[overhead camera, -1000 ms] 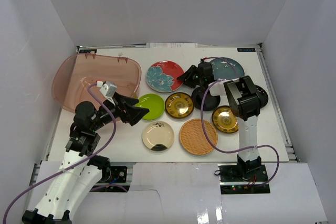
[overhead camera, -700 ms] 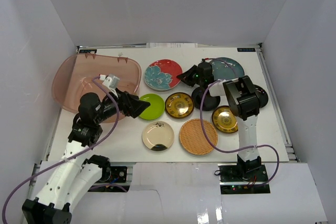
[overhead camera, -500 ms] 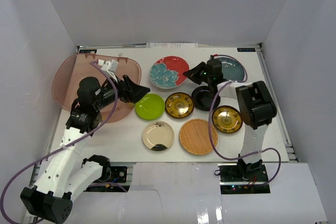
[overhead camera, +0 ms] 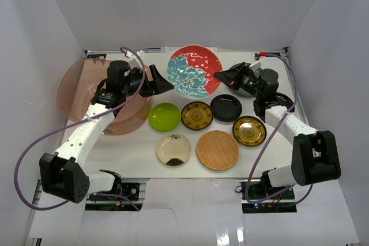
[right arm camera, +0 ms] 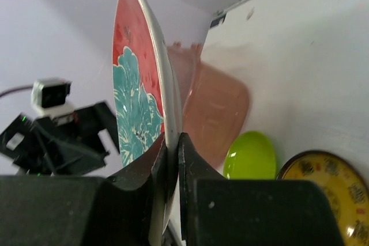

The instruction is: Place the plates into the plastic bin on the countertop

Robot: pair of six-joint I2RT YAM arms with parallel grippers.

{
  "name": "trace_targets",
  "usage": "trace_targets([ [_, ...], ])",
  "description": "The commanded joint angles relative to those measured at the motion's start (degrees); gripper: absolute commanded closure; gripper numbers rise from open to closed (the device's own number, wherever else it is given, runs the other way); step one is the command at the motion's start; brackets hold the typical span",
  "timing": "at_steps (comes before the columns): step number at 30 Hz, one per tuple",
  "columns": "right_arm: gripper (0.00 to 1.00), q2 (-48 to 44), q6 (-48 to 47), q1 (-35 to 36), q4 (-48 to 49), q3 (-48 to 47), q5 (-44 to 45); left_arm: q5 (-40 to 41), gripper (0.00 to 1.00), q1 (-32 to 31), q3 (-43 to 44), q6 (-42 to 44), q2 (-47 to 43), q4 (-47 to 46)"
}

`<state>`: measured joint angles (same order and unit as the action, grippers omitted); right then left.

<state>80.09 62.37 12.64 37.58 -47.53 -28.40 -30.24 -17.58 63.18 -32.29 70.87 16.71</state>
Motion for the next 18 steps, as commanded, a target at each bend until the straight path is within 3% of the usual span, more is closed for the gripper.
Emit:
trace_targets([
  [1, 0.92, -3.8, 6.6, 0.5, 12.5, 1.5, -8.1, -4.0, 0.09, -0.3, 2.9, -1.6, 1.1, -2.6],
  [3, 0.92, -4.7, 7.7, 0.5, 13.5, 2.8, -9.5, -5.6, 0.11, -0.2, 2.0, -2.1, 2.3, -5.9],
  [5, 0.92, -6.1, 7.8, 0.5, 13.6, 4.6, -9.9, -5.4, 0.21, -0.3, 1.3, -3.0, 3.1, -7.7],
  [6, 0.92, -6.6, 7.8, 0.6, 13.6, 5.2, -10.1, -5.5, 0.34, -0.3, 0.0, -3.4, 3.7, -8.5],
  [9, 0.92, -7.0, 7.9, 0.6, 13.8, 6.8, -10.9, -6.1, 0.58, -0.3, -2.5, -5.1, 4.5, -11.8],
  [10, 0.92, -7.0, 7.9, 0.6, 13.9, 7.2, -11.0, -6.5, 0.72, -0.3, -3.0, -5.3, 4.6, -12.7],
  [12, 0.92, -6.8, 7.9, 0.6, 13.9, 8.2, -11.1, -6.8, 0.86, -0.3, -3.5, -5.8, 4.6, -13.6],
  [13, 0.92, -6.6, 7.9, 0.7, 13.9, 8.3, -11.2, -6.8, 0.87, -0.3, -3.8, -5.9, 4.6, -13.9],
  [16, 0.92, -5.8, 8.6, 1.3, 15.4, 8.7, -12.2, -8.7, 0.51, -0.3, -3.5, -6.0, 5.3, -14.4],
  [18, 0.92, -5.3, 8.9, 1.9, 15.9, 8.6, -12.5, -9.4, 0.49, -0.3, -3.4, -6.0, 5.7, -14.4],
])
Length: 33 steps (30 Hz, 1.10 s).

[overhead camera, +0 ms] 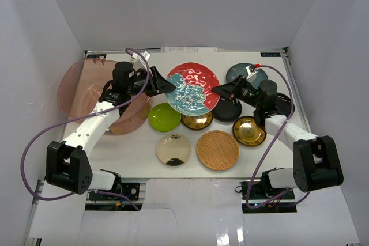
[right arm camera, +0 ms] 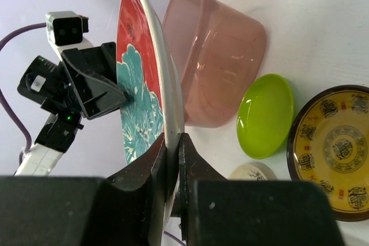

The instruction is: Place the plates into the plastic bin on the countertop

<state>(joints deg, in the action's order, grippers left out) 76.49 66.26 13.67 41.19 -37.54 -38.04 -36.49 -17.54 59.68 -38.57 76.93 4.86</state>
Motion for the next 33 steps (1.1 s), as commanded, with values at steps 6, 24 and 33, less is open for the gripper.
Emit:
trace_targets([
  [6, 0.92, -1.3, 4.6, 1.2, 11.7, -1.4, -3.2, -2.3, 0.86, -0.3, -0.1, 1.3, 0.1, -1.5],
  [24, 0.09, -14.5, -16.5, 1.1, -10.4, 3.0, -0.5, 1.8, 1.0, 28.8, 3.2, -14.5, -13.3, -2.7],
  [33, 0.14, -19.8, -25.5, 1.0, -18.2, 6.2, 3.8, 28.0, 1.0, 33.1, -2.9, -6.7, -22.2, 12.0],
])
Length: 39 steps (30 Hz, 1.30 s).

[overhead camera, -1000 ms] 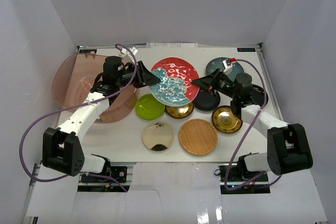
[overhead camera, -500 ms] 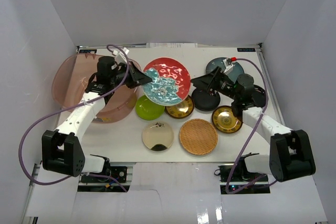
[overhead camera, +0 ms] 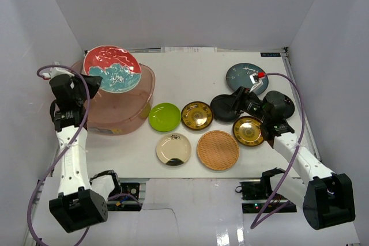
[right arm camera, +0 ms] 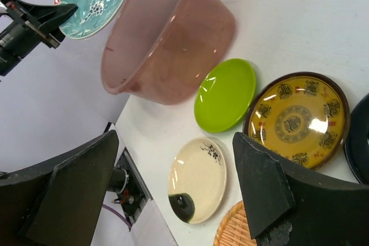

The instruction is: Place the plates into the plastic bin on the countertop

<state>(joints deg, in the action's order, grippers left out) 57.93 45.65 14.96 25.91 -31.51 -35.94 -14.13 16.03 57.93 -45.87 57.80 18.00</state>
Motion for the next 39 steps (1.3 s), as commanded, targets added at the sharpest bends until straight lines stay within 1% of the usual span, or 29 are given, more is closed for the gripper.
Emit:
trace_targets([
  [1, 0.14, -1.2, -5.2, -0.3, -3.1, 0.1, 1.8, 5.6, 1.0, -0.5, -2.5, 0.8, -2.5, -1.6],
  [6, 0.15, -1.4, -6.8, -0.3, -4.1, 0.5, 2.5, 6.6, 1.0, -0.3, -3.1, 2.2, 5.7, -3.2],
  [8, 0.15, -2.0, -7.9, -0.3, -5.8, 0.6, 3.8, 6.4, 1.0, -0.3, -1.8, 3.1, 8.6, -3.2],
  [9, 0.15, -2.2, -9.1, -0.3, -6.4, 0.5, 5.6, 6.0, 1.0, -0.3, -1.6, 3.2, 10.9, -3.3],
  [12, 0.17, -2.1, -11.8, -0.3, -8.3, -0.1, 9.6, 5.9, 1.0, -0.3, -1.8, 3.7, 13.6, -4.8],
  [13, 0.2, -1.4, -12.5, -0.4, -10.2, -1.1, 11.0, 6.7, 0.99, -0.3, -2.2, 3.9, 15.0, -5.1],
  [14, 0.21, -1.0, -12.9, -0.5, -10.7, -1.4, 12.4, 6.7, 0.94, -0.3, -2.2, 3.8, 15.6, -5.2],
  [15, 0.23, -0.5, -13.2, -0.5, -10.7, -1.5, 14.4, 7.9, 0.88, -0.3, -2.7, 3.6, 16.1, -5.2],
  [16, 0.25, -0.2, -13.4, -0.6, -10.6, -1.6, 15.3, 8.2, 0.79, -0.3, -3.0, 3.6, 16.8, -5.3],
  [17, 0.25, 0.8, -13.5, -0.8, -10.7, -2.0, 16.3, 8.2, 0.64, -0.3, -3.3, 3.9, 17.3, -5.3],
  [19, 0.26, 2.1, -14.1, -1.1, -10.7, -2.4, 18.8, 8.1, 0.47, -0.3, -4.0, 4.1, 18.1, -5.7],
  [20, 0.26, 2.6, -14.3, -1.8, -10.7, -2.6, 19.8, 8.2, 0.32, -0.3, -4.1, 4.5, 18.3, -5.8],
  [22, 0.28, 4.3, -15.0, -2.7, -10.7, -3.2, 22.8, 8.2, 0.2, -0.3, -4.5, 4.6, 18.6, -5.8],
  [23, 0.28, 5.0, -15.1, -3.8, -10.7, -3.4, 24.0, 8.2, 0.06, -0.3, -4.4, 4.8, 18.5, -5.6],
  [24, 0.32, 5.8, -15.0, -4.8, -10.7, -3.7, 25.2, 8.2, 0.02, -0.3, -4.1, 5.1, 18.3, -5.3],
  [25, 0.34, 7.6, -14.9, -5.8, -10.7, -4.0, 25.0, 8.0, 0.02, -0.3, -3.9, 5.1, 17.9, -5.2],
  [28, 0.38, 11.7, -12.8, -13.4, -10.4, -5.1, 23.2, 7.8, 0.02, -0.4, -3.2, 5.6, 15.5, -4.4],
  [29, 0.4, 12.6, -12.1, -14.2, -10.3, -5.4, 22.9, 8.7, 0.02, -0.5, -3.4, 5.6, 14.4, -4.2],
  [30, 0.43, 14.2, -10.5, -16.6, -9.7, -5.9, 24.4, 10.0, 0.02, -0.6, -3.7, 5.7, 11.6, -4.2],
  [31, 0.43, 15.0, -9.6, -18.6, -9.0, -6.2, 25.2, 14.0, 0.02, -0.8, -4.3, 5.6, 10.1, -4.2],
  [33, 0.42, 17.1, -6.6, -20.1, -7.6, -6.9, 28.3, 18.5, 0.02, -1.4, -6.7, 5.6, 6.3, -4.5],
  [35, 0.42, 21.9, -4.9, -21.1, -6.3, -9.3, 30.0, 22.4, 0.02, -2.4, -8.4, 5.7, 4.7, -4.7],
  [39, 0.44, 31.3, -1.3, -22.1, -6.4, -13.5, 30.2, 22.2, 0.02, -2.8, -7.4, 7.2, 3.7, -4.3],
])
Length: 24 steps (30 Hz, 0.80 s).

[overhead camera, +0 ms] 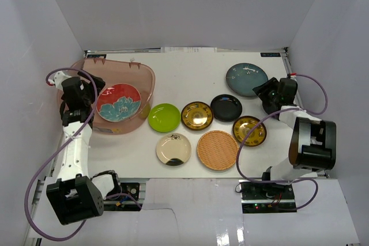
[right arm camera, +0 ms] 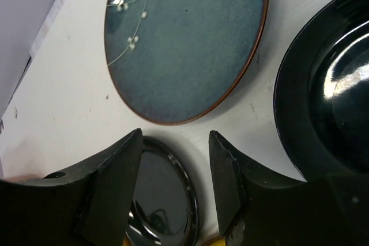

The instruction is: Place the plates into the plastic bin on the countertop

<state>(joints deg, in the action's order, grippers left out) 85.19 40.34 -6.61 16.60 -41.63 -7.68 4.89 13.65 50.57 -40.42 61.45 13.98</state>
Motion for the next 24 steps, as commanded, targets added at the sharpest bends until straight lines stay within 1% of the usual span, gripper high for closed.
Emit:
trace_targets([
  [1, 0.45, 4.7, 4.6, -0.5, 3.0, -3.6, 2.2, 2.6, 0.02, -0.6, 0.2, 1.9, -0.3, -0.2],
  [4, 0.45, 6.7, 7.7, -0.2, 6.2, -2.2, 2.1, -4.2, 0.02, -1.7, -0.1, 1.9, -2.1, -2.4],
  [5, 0.44, 7.4, 8.4, -0.2, 7.1, -1.8, 2.3, -7.9, 0.02, -2.9, -0.5, 3.1, -2.6, -5.8],
  [6, 0.42, 8.8, 8.8, 0.0, 7.1, -2.0, 2.4, -14.2, 0.02, -3.7, -0.4, 3.6, -2.7, -7.0],
  [8, 0.4, 10.3, 9.6, 0.4, 7.4, -2.8, 3.5, -19.4, 0.02, -7.1, 0.6, 5.3, -2.5, -9.3],
  [9, 0.4, 12.0, 9.9, 0.6, 7.7, -3.4, 3.6, -24.7, 0.02, -8.2, 1.3, 5.8, -2.4, -10.2],
  [11, 0.39, 14.2, 11.5, 1.2, 7.5, -5.6, 2.6, -30.3, 0.02, -11.1, 1.6, 6.3, -2.4, -13.3],
  [12, 0.39, 16.1, 12.0, 1.9, 7.7, -6.1, 2.6, -34.8, 0.02, -12.0, 1.6, 6.6, -2.4, -13.5],
  [14, 0.39, 18.2, 14.1, 2.3, 7.7, -7.3, 2.8, -37.2, 0.02, -15.3, 2.2, 7.0, -2.6, -15.6],
  [16, 0.39, 21.3, 16.0, 2.5, 9.0, -8.5, 2.4, -40.5, 0.02, -16.9, 2.0, 6.9, -2.7, -16.4],
  [17, 0.41, 22.5, 18.6, 2.5, 9.8, -8.6, 1.4, -41.4, 0.02, -17.3, 2.0, 6.7, -2.4, -17.3],
  [18, 0.43, 24.2, 20.1, 2.5, 12.7, -8.4, 1.2, -42.9, 0.02, -18.0, 2.0, 6.5, -2.2, -17.5],
  [19, 0.49, 24.8, 21.6, 2.5, 15.1, -7.8, 1.1, -43.8, 0.02, -18.2, 2.1, 6.4, -2.0, -18.0],
  [20, 0.61, 25.3, 23.1, 2.5, 17.6, -6.9, 1.0, -44.6, 0.02, -18.4, 2.1, 6.3, -1.8, -18.3],
  [21, 0.67, 26.0, 25.6, 2.5, 19.4, -6.0, 1.0, -45.2, 0.02, -18.5, 2.2, 6.1, -1.3, -18.5],
  [22, 0.75, 26.1, 26.3, 2.5, 21.5, -5.8, 1.0, -45.9, 0.02, -18.7, 2.2, 6.1, -1.2, -18.6],
  [23, 0.89, 25.4, 26.6, 2.6, 22.6, -5.7, 0.9, -46.3, 0.02, -18.7, 2.2, 6.1, -0.9, -18.9],
  [24, 0.92, 24.7, 26.6, 2.6, 23.8, -5.5, 0.7, -46.5, 0.02, -18.7, 2.2, 6.1, -0.7, -19.0],
])
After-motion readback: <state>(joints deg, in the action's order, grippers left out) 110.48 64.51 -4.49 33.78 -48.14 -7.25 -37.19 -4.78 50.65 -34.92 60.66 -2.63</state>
